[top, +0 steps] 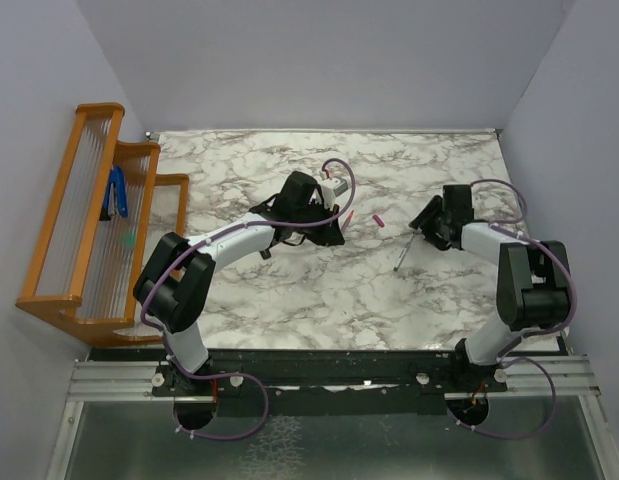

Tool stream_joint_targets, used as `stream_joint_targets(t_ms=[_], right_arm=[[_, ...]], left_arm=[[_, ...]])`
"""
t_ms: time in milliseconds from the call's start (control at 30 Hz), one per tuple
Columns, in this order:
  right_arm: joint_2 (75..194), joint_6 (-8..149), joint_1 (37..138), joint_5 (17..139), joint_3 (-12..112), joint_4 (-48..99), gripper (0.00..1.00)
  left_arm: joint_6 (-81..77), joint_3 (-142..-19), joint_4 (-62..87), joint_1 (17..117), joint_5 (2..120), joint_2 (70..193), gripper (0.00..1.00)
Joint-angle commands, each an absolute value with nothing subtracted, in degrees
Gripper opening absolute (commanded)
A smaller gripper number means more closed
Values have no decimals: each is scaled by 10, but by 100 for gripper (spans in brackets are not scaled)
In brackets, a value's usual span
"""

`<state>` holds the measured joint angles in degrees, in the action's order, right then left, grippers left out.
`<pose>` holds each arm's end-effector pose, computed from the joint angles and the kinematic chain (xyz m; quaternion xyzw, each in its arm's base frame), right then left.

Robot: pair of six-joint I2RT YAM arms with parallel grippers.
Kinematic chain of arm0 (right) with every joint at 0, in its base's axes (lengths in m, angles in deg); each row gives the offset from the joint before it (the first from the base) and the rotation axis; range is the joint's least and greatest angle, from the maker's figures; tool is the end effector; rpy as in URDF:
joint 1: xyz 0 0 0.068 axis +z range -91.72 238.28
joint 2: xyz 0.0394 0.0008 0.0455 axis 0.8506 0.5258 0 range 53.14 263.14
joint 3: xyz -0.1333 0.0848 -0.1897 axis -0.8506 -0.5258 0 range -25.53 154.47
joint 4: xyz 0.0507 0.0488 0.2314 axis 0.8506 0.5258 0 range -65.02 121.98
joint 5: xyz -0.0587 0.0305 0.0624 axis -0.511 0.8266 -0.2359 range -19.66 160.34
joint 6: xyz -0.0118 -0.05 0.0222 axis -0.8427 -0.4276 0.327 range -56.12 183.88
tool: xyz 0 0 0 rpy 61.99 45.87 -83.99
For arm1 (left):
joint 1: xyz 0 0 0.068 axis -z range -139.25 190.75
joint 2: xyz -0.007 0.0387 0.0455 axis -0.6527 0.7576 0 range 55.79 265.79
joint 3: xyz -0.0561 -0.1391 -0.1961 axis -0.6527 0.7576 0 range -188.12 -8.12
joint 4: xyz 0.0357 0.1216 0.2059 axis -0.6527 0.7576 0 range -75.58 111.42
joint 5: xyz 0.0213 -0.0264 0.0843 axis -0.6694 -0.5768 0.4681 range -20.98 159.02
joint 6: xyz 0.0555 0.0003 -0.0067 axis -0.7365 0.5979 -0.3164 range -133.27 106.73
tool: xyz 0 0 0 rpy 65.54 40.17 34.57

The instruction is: Insert the pens into the pen caps

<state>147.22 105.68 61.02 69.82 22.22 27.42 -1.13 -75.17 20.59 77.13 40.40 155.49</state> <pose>0.3088 0.0145 0.1447 0.3144 0.8816 0.1296 0.3274 0.2827 -0.2312 0.2093 0.2879 0.8320 -0.3752 0.2899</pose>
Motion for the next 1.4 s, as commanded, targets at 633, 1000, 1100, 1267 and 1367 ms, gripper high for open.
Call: stream_joint_targets(t_ms=[633, 1000, 1100, 1267, 1367], right_arm=[[1481, 872, 528, 614, 389, 434, 62], [1499, 829, 528, 654, 357, 404, 58], [1514, 822, 529, 635, 359, 398, 57], [1541, 819, 527, 626, 359, 381, 57], [1554, 820, 526, 616, 358, 372, 57]], left_arm=[[-13, -743, 212, 769, 395, 1546, 0], [-10, -748, 212, 769, 389, 1553, 0], [-11, -748, 214, 768, 391, 1552, 0], [-13, -749, 219, 769, 391, 1551, 0], [-14, -750, 220, 768, 392, 1551, 0]])
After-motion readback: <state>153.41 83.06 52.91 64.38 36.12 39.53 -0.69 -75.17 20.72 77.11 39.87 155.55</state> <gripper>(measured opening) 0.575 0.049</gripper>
